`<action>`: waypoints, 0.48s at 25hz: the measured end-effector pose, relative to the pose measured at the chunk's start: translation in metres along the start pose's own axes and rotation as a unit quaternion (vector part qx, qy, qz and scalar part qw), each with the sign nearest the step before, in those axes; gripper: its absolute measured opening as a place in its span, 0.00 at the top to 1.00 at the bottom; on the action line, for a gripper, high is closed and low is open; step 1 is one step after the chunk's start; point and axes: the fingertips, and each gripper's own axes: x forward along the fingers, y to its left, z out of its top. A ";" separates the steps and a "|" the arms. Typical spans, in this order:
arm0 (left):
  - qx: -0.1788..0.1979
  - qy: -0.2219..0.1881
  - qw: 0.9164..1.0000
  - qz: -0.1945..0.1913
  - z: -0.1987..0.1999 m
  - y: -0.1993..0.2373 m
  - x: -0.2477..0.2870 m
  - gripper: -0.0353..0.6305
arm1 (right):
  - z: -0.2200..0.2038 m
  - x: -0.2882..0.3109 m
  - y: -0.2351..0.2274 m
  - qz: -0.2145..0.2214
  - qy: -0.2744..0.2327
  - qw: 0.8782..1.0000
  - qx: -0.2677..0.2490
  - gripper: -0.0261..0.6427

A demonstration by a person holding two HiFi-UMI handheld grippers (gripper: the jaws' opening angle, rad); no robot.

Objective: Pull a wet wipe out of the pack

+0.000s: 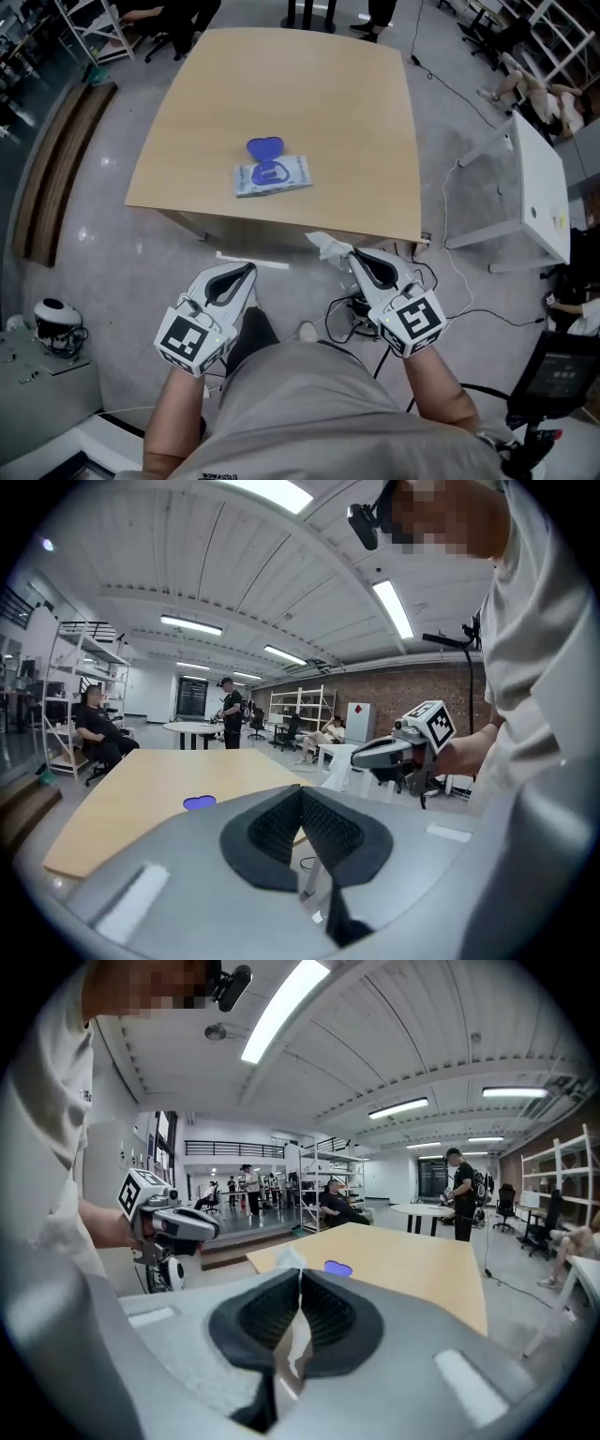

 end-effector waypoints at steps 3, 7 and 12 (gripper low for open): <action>-0.002 0.006 1.000 0.026 0.006 -0.038 -0.011 0.94 | -0.021 -0.036 0.001 0.021 0.004 1.000 0.011 0.95; -0.003 0.027 0.998 0.049 0.002 -0.072 -0.027 0.94 | -0.043 -0.065 0.009 0.047 0.009 0.999 0.018 0.95; -0.019 0.030 0.998 0.050 -0.005 -0.111 -0.034 0.94 | -0.046 -0.090 0.016 0.054 -0.004 0.999 0.009 0.95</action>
